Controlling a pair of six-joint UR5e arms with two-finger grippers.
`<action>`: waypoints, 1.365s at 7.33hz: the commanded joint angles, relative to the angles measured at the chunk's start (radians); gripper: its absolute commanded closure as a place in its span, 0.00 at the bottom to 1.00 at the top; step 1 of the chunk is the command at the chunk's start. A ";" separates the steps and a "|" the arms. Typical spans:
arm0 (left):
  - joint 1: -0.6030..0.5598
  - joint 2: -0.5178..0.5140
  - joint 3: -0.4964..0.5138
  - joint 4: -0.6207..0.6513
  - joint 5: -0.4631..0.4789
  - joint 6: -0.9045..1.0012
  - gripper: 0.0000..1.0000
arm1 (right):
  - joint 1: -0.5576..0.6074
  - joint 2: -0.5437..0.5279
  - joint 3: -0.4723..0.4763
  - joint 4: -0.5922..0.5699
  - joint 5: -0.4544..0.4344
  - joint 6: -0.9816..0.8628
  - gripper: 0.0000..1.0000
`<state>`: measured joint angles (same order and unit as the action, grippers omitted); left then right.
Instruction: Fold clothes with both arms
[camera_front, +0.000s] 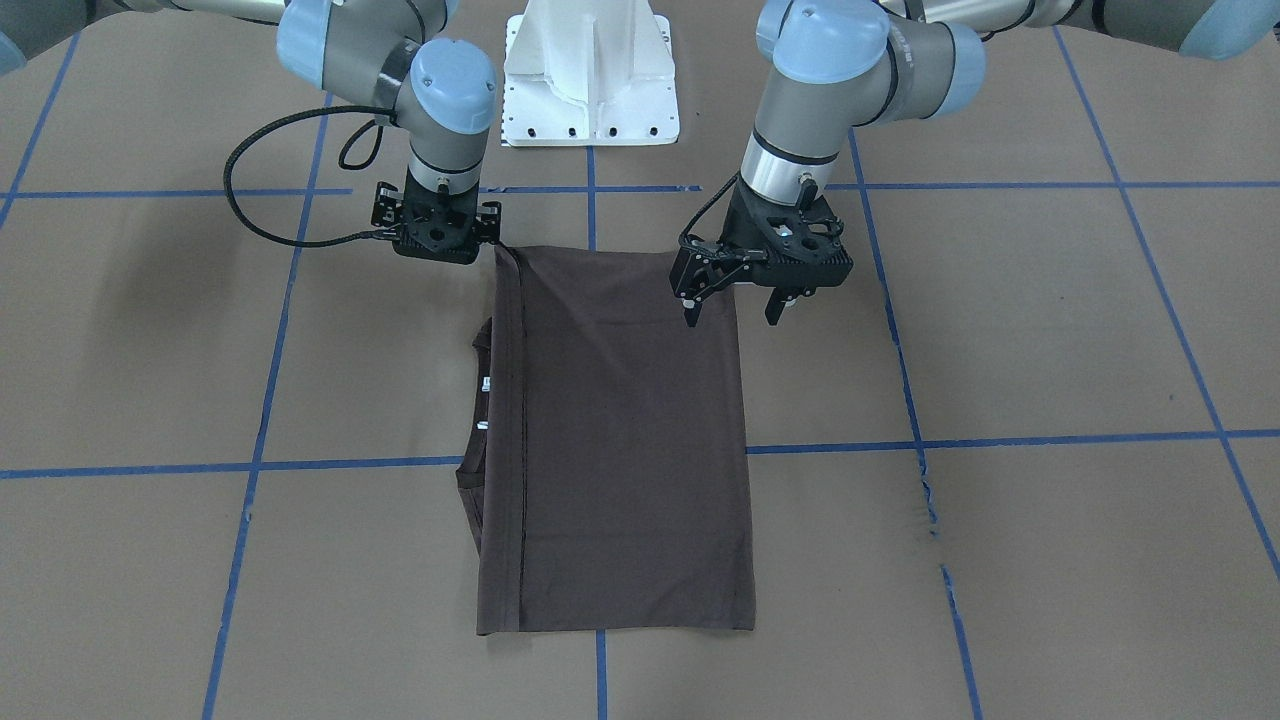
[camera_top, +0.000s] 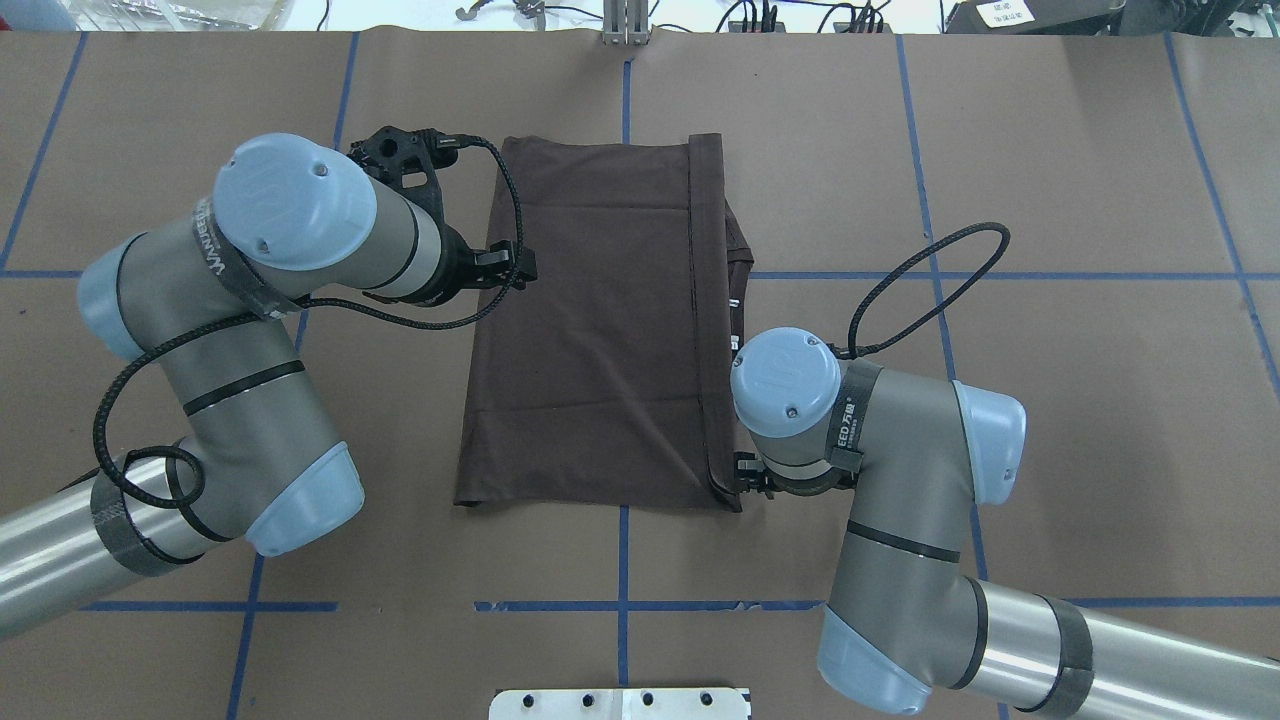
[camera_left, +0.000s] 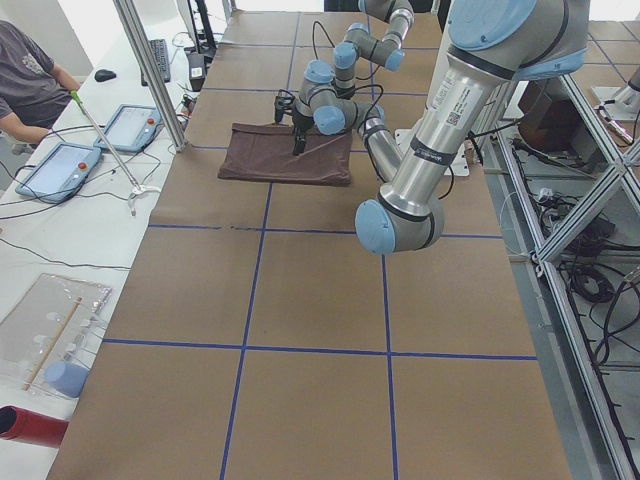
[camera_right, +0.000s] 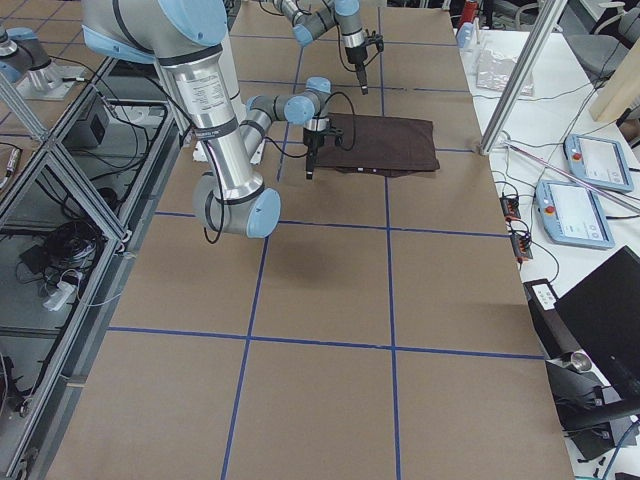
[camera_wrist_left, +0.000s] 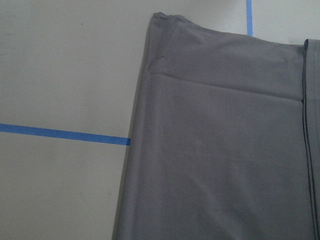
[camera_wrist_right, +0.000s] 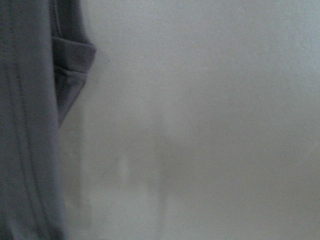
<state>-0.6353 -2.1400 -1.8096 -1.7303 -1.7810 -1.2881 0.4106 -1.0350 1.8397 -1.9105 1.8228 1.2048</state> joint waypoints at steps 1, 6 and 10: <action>-0.001 0.003 -0.001 0.000 0.000 0.006 0.00 | 0.037 0.027 -0.013 0.152 -0.010 -0.057 0.00; -0.001 0.005 -0.002 0.000 0.000 0.009 0.00 | 0.008 0.044 -0.128 0.289 0.018 -0.048 0.00; -0.001 0.005 -0.002 0.000 0.000 0.009 0.00 | 0.008 0.026 -0.131 0.266 0.107 -0.051 0.00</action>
<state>-0.6366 -2.1353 -1.8116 -1.7303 -1.7809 -1.2788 0.4168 -1.0054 1.7094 -1.6345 1.9170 1.1544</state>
